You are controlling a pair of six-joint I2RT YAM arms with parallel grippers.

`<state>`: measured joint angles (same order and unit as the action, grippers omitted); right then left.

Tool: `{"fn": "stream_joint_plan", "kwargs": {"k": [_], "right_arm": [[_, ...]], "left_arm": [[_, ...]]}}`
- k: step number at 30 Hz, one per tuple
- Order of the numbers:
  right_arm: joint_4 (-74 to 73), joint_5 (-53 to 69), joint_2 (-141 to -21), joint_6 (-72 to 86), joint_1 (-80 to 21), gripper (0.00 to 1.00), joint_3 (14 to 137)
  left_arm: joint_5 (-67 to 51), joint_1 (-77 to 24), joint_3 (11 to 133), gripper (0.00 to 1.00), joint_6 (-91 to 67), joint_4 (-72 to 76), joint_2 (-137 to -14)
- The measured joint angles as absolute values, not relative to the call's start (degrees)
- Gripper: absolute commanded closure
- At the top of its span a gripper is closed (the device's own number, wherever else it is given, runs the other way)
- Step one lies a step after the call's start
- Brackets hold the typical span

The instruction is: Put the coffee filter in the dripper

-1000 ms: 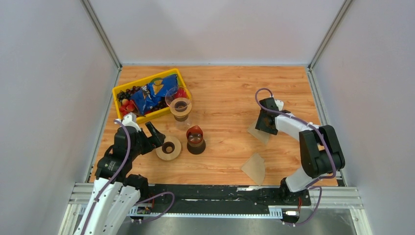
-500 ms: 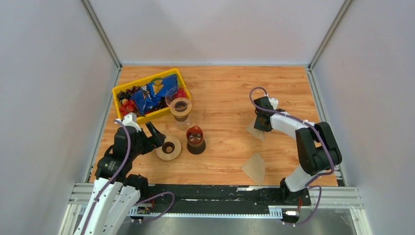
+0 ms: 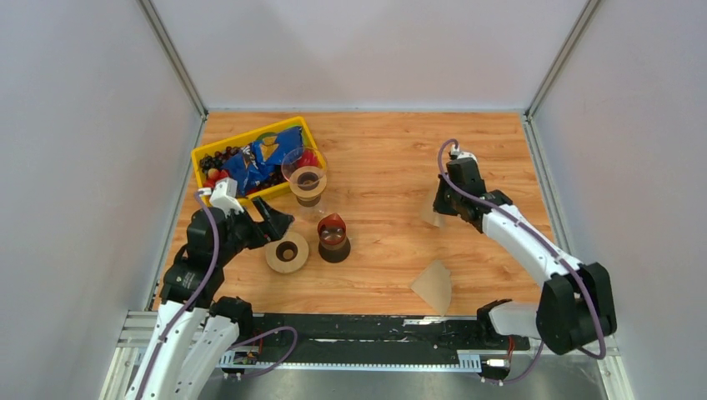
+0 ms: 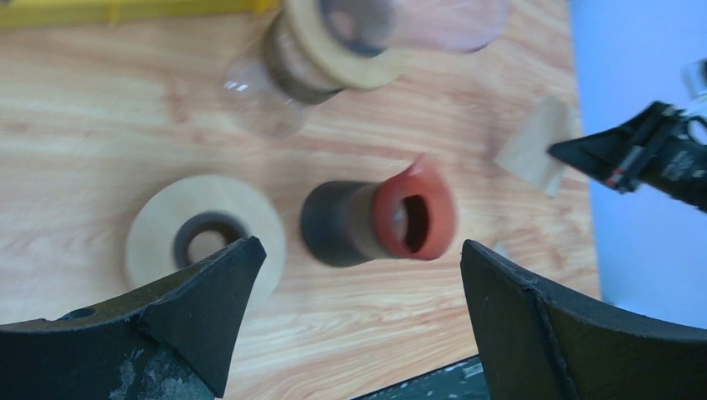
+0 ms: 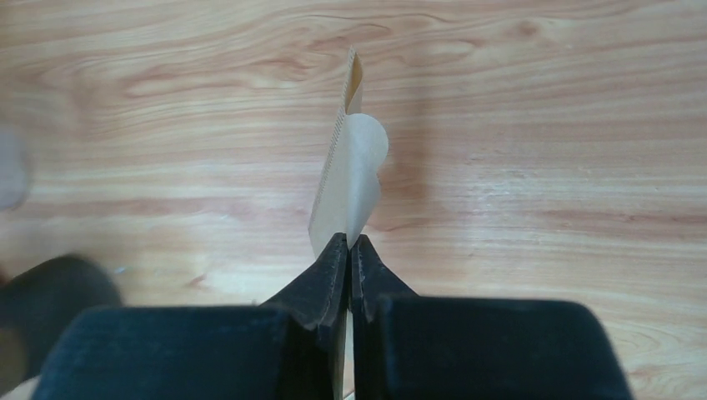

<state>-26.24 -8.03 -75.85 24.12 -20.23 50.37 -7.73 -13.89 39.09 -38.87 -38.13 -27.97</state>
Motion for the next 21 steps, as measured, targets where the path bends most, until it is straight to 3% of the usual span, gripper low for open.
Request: {"fn": "stream_joint_plan", "kwargs": {"k": [6, 11, 21], "right_arm": [[-26.2, 5.4, -66.8, 20.8, -20.2, 0.94, 50.4], [-25.3, 19.7, -62.1, 19.3, -20.2, 0.93, 50.4], [-16.3, 40.2, -55.6, 21.1, -20.6, 0.91, 50.4]], "left_arm": [[-19.5, -13.9, 41.0, 0.0, -41.3, -21.2, -36.0], [-29.0, -17.4, 44.0, 0.0, -43.8, -8.9, -51.4], [-34.3, -30.5, 49.9, 0.02, -40.8, 0.5, -65.1]]}}
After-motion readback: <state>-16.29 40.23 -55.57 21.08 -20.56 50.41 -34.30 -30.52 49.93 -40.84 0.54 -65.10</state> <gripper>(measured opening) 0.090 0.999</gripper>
